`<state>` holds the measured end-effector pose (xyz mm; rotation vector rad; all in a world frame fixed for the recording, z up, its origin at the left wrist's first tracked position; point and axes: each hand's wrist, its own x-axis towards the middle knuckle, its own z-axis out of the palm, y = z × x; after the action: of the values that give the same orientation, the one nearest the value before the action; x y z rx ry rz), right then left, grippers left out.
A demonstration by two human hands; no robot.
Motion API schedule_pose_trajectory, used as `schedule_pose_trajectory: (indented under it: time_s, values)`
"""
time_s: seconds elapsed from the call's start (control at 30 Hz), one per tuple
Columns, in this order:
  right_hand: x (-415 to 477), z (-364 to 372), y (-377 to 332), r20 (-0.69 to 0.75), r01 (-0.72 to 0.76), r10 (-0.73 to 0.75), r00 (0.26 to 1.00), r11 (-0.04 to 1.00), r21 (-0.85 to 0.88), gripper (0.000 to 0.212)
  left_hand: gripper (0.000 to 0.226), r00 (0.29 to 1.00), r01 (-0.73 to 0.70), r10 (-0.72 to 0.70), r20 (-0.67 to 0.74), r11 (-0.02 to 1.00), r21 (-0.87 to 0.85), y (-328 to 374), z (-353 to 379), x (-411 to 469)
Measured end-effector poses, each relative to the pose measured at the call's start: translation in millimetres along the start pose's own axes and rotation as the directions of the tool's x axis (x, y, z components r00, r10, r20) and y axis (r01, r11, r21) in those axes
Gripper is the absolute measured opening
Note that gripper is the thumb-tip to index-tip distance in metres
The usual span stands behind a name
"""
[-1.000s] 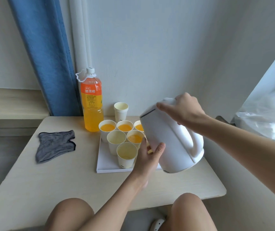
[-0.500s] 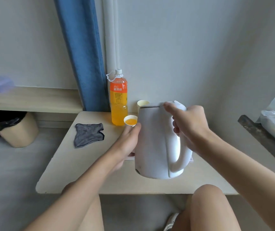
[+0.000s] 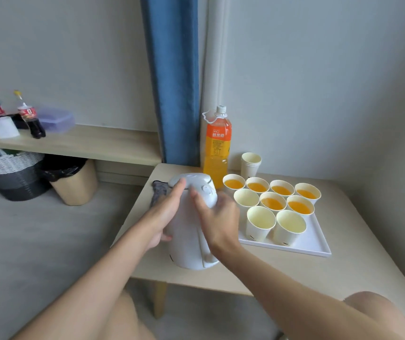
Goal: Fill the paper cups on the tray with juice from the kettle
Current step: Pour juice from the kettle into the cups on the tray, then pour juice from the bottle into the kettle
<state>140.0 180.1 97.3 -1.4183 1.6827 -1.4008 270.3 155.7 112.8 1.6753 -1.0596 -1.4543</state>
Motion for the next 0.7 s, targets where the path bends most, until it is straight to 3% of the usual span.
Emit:
schedule_pose_trajectory:
  time_s: [0.07,0.17,0.3,0.4,0.57,0.7]
  values:
    - [-8,12,10,0.035,-0.017,0.016,0.999,0.999,0.041,0.043,0.117,1.000,-0.008,0.008,-0.007,0.999,-0.037,-5,-2,4]
    - [-15,24,20,0.069,-0.040,0.035,0.997,0.996,0.076,0.040,0.095,0.997,-0.077,0.076,-0.024,0.996,-0.041,-15,-2,16]
    - [-21,31,26,0.156,-0.114,0.094,0.983,0.986,0.125,0.029,0.098,0.984,-0.177,0.177,0.025,0.984,-0.027,-25,-6,32]
    - [-24,35,34,0.225,-0.169,0.138,0.964,0.978,0.125,0.030,0.079,0.975,-0.213,0.211,0.064,0.976,0.035,-25,-12,37]
    - [-13,44,27,0.312,-0.256,0.228,0.922,0.965,0.051,0.035,0.074,0.938,-0.303,0.340,-0.067,0.900,0.314,-14,-7,40]
    - [-7,54,16,0.395,-0.303,0.288,0.873,0.953,-0.026,0.024,0.046,0.891,-0.354,0.452,-0.031,0.738,0.575,-3,-2,35]
